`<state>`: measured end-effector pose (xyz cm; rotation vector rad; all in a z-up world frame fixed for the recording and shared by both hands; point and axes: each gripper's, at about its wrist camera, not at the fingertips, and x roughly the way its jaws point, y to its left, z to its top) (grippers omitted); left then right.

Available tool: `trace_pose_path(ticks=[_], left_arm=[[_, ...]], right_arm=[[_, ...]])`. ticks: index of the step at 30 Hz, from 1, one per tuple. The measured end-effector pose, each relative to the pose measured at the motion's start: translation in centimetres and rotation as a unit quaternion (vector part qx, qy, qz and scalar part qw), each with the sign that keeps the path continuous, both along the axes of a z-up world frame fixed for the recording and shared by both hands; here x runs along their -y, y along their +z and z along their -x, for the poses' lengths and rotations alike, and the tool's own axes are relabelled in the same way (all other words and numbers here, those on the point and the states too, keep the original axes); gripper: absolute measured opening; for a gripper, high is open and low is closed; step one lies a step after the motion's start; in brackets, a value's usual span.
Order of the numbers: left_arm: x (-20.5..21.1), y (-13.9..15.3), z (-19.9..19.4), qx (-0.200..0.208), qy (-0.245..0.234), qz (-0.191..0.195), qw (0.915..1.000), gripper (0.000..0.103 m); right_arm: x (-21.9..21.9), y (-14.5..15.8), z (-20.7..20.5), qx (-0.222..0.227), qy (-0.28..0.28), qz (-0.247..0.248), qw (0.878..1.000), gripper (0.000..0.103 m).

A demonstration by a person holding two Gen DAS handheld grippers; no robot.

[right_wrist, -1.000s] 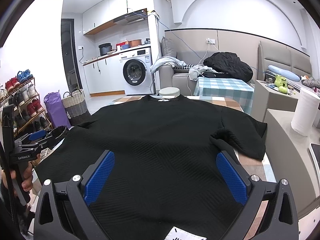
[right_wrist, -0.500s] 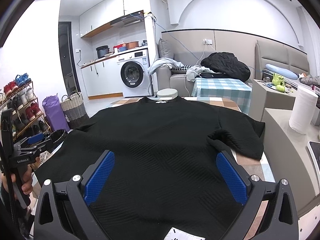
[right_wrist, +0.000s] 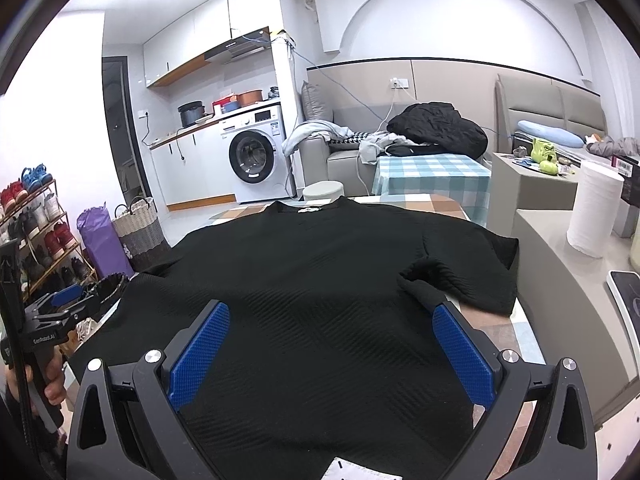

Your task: Fold small clothes

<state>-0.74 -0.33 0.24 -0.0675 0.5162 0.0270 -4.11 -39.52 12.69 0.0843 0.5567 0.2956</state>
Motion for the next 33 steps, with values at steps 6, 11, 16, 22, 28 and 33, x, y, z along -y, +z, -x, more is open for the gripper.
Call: trace_pose_path(ticks=[6,11,16,22,28,33], left_arm=[[-0.1,-0.2,-0.1,-0.002,-0.002,-0.001,1.0,0.102],[0.0,-0.3,-0.3,-0.007,0.0,-0.003,1.0,0.102],[0.0,-0.3,-0.5,-0.008,0.002,-0.005,1.0,0.102],[0.0,-0.3,-0.6,-0.008,0.002,-0.005,0.9999,0.102],[-0.5,-0.4,-0.9,-0.014,0.004,-0.005,0.9999,0.102],[-1.5,-0.7,-2.4,-0.022,0.012,0.001,0.9997,0.102]], right_arm=[[-0.1,-0.1,-0.2,-0.005,-0.002,0.004,1.0,0.103],[0.1,-0.3,-0.5,-0.011,-0.004,0.002,1.0,0.103],[0.3,-0.5,-0.6,-0.023,0.001,-0.005,1.0,0.103],[0.6,-0.5,-1.0,-0.034,-0.005,-0.007,0.999,0.103],[1.8,-0.9,-1.9,-0.054,-0.034,-0.027,0.998,0.103],[4.3,-2.1,-3.7,-0.096,-0.072,-0.067,0.99,0.101]])
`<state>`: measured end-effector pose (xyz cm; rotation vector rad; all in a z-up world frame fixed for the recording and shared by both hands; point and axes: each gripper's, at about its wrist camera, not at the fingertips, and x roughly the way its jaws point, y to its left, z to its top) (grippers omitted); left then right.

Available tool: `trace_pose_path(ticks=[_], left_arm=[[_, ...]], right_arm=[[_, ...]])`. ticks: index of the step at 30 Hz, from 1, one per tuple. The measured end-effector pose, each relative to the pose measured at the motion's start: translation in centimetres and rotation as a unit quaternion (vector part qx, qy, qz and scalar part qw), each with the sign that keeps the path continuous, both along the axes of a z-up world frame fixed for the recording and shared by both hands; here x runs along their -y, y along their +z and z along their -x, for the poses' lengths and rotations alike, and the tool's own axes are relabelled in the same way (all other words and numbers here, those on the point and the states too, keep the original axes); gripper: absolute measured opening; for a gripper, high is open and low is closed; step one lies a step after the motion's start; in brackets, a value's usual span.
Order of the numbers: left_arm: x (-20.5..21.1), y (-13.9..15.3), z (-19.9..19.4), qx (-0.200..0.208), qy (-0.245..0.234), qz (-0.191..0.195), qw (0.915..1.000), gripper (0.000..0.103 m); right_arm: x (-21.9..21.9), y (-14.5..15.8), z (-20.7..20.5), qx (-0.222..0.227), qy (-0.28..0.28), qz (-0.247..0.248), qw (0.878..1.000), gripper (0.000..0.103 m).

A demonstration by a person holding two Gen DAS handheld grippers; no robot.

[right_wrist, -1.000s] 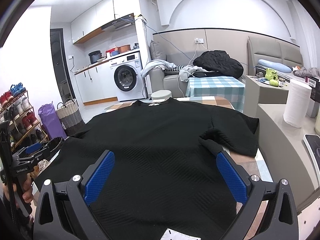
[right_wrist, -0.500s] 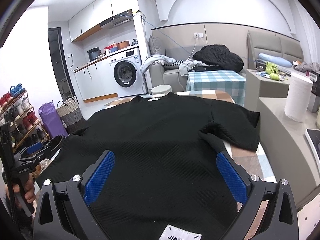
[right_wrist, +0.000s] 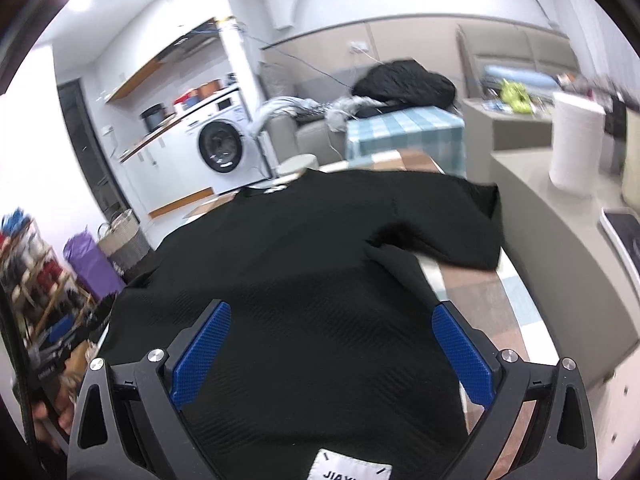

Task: Fold small clothes
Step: 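Grasp the side edge of the black sweater with the right gripper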

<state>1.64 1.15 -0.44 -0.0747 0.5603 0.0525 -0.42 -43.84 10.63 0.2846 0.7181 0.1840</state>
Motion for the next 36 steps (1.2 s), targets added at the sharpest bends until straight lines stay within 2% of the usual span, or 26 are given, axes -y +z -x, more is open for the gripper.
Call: trace_pose_path(ticks=[3,6,13,25,27,28,29,31,36], left_arm=[[-0.8,-0.1,-1.3,-0.007,0.003,0.003,1.0,0.102],[-1.6,-0.1,-2.7,-0.007,0.007,0.004,0.9999,0.102],[-3.6,0.2,-6.0,-0.005,0.01,0.018,0.9998,0.102],[-4.3,-0.2,-11.5,-0.021,0.003,0.013,0.9997,0.102],[-4.3,-0.4,-12.4,-0.025,0.002,0.013,0.9996,0.102],[-4.2,-0.4,-12.7,-0.026,0.002,0.013,0.9996,0.102],[-4.3,-0.4,-13.2,-0.027,0.0,0.014,0.9995,0.102],[-4.3,-0.3,-13.8,-0.026,-0.001,0.014,0.9996,0.102],[-4.5,-0.5,-14.3,-0.021,-0.002,0.017,0.9996,0.102]], right_arm=[[2.0,-0.7,-1.2,-0.025,-0.025,-0.03,0.999,0.088],[4.2,-1.4,-2.6,-0.048,-0.055,-0.056,0.996,0.087],[8.8,-2.9,-7.1,-0.1,-0.113,-0.081,0.985,0.073],[14.0,-7.4,-13.6,-0.169,-0.156,-0.132,0.964,0.065],[14.0,-7.5,-13.9,-0.161,-0.161,-0.131,0.965,0.059],[13.9,-7.5,-14.2,-0.163,-0.161,-0.129,0.965,0.05],[13.7,-7.6,-14.6,-0.16,-0.165,-0.124,0.965,0.034],[13.5,-7.7,-15.5,-0.163,-0.172,-0.1,0.966,0.014],[13.5,-6.1,-15.6,-0.136,-0.184,-0.083,0.97,0.007]])
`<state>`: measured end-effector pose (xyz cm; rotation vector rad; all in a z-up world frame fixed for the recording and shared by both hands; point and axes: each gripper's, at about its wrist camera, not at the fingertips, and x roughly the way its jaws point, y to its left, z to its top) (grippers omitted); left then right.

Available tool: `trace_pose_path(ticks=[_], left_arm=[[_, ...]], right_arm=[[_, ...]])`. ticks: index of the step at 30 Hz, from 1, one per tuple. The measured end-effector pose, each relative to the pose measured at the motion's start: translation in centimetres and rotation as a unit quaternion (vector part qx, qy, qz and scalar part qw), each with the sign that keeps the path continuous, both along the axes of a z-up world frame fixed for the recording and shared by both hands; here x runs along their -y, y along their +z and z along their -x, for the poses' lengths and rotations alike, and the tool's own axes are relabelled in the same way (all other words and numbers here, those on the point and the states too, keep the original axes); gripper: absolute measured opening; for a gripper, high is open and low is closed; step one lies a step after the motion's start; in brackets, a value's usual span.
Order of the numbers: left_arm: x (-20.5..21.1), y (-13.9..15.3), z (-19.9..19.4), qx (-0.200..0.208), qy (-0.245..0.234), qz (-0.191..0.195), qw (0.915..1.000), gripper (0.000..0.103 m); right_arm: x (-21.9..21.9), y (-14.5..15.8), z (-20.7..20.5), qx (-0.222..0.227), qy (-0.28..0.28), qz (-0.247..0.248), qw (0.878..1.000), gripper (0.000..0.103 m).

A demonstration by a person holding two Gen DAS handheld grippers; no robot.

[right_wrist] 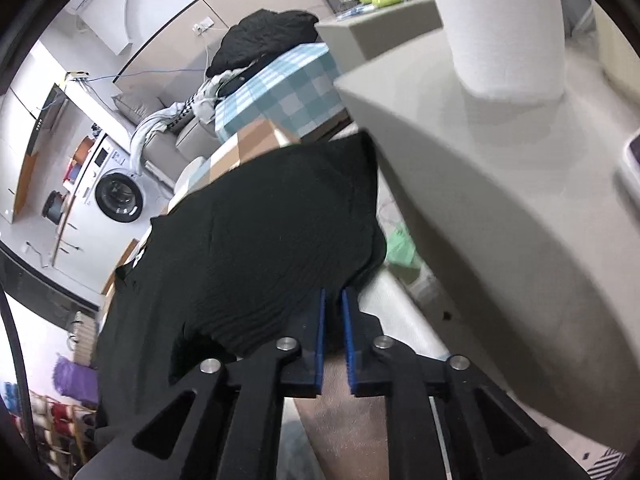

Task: Fold small clothes
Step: 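Grasp the side edge of the black sweater with the right gripper, then fold the grasped side and sleeve over toward the sweater's middle with the right gripper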

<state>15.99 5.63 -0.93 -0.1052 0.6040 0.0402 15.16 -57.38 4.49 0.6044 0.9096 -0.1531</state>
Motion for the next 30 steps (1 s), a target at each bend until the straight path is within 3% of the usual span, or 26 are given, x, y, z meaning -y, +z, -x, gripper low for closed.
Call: trace_pose_path(ticks=[9,16,22,24,27,30], left_arm=[[-2.9,0.1,1.1,0.013,0.009,0.03,0.9994,0.102],[-4.3,0.5,2.3,0.025,0.019,0.04,0.9987,0.102],[-3.4,0.6,3.1,0.029,0.015,0.036,0.9988,0.102],[-3.3,0.4,3.4,0.029,0.012,0.036,0.9988,0.102],[-3.2,0.2,3.5,0.025,0.009,0.041,0.9988,0.102],[-3.1,0.0,3.4,0.019,0.007,0.044,0.9988,0.102]], right_arm=[[-2.0,6.4,-2.3,0.052,0.027,0.011,0.998,0.007],[-13.1,11.0,-6.2,0.094,0.167,0.036,0.981,0.007],[-23.0,9.2,-7.0,0.066,0.303,0.021,0.951,0.007],[-23.3,8.4,-6.4,0.054,0.312,0.028,0.948,0.013],[-21.2,7.4,-5.1,0.035,0.287,0.061,0.955,0.03],[-20.2,5.3,-4.1,-0.017,0.282,0.108,0.953,0.039]])
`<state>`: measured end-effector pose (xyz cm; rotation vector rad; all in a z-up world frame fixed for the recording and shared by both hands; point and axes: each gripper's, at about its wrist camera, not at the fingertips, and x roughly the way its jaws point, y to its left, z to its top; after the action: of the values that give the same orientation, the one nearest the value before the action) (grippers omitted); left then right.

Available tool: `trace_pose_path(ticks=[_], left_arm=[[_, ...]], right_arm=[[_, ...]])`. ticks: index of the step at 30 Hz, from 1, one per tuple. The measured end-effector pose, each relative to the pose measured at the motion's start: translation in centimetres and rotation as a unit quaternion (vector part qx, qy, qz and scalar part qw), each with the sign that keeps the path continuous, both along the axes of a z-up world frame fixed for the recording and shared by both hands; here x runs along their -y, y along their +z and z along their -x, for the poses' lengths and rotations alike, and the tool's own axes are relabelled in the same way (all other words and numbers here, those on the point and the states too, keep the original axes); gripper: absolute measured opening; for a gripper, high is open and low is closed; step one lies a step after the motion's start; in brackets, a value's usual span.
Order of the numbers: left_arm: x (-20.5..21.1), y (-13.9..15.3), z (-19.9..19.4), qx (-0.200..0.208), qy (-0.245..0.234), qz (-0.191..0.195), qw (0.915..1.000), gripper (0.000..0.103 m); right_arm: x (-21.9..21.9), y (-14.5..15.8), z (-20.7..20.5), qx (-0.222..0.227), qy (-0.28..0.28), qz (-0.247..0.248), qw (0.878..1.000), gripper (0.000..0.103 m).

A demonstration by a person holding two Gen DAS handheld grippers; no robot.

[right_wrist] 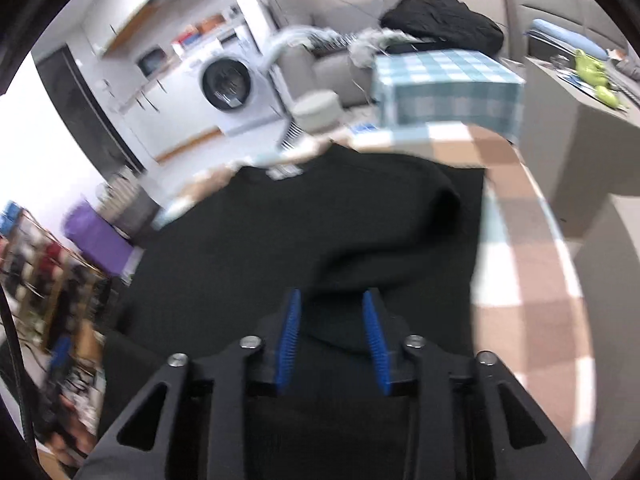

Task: Fold small clothes
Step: 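Fold the grasped side and sleeve over toward the sweater's middle with the right gripper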

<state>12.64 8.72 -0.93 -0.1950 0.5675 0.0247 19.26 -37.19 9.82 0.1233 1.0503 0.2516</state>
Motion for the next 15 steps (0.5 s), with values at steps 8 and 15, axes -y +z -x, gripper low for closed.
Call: trace_pose_path(ticks=[8,15], left_arm=[[0.4,0.3,0.1,0.0,-0.001,-0.007,1.0,0.102],[0.3,0.0,-0.1,-0.003,0.004,-0.005,1.0,0.102]], right_arm=[[-3.7,-4.0,-2.2,-0.05,0.021,-0.022,0.998,0.048],[-3.3,-4.8,-5.3,-0.02,-0.077,-0.033,0.996,0.049]])
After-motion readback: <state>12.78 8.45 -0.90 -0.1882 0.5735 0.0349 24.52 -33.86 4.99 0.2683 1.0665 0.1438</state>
